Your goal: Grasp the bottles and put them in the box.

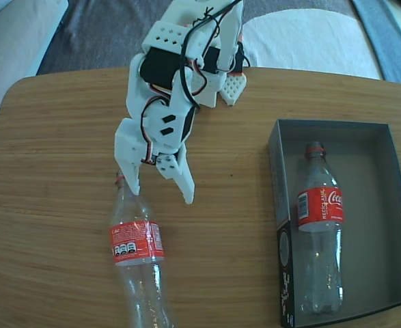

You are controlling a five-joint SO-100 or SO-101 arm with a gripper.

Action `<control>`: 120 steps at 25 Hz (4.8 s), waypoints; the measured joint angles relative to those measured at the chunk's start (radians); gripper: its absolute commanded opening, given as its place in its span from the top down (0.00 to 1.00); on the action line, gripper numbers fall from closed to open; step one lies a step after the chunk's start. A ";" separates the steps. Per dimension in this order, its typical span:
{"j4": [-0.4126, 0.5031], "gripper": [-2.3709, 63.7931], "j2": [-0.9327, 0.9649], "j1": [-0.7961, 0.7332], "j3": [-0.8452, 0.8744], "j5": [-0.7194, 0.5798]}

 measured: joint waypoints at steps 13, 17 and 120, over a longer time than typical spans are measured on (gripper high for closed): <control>0.000 0.35 0.000 0.025 0.008 0.006; 0.000 0.34 0.000 0.058 -0.046 0.006; -0.115 0.35 -0.281 0.118 -0.035 -0.457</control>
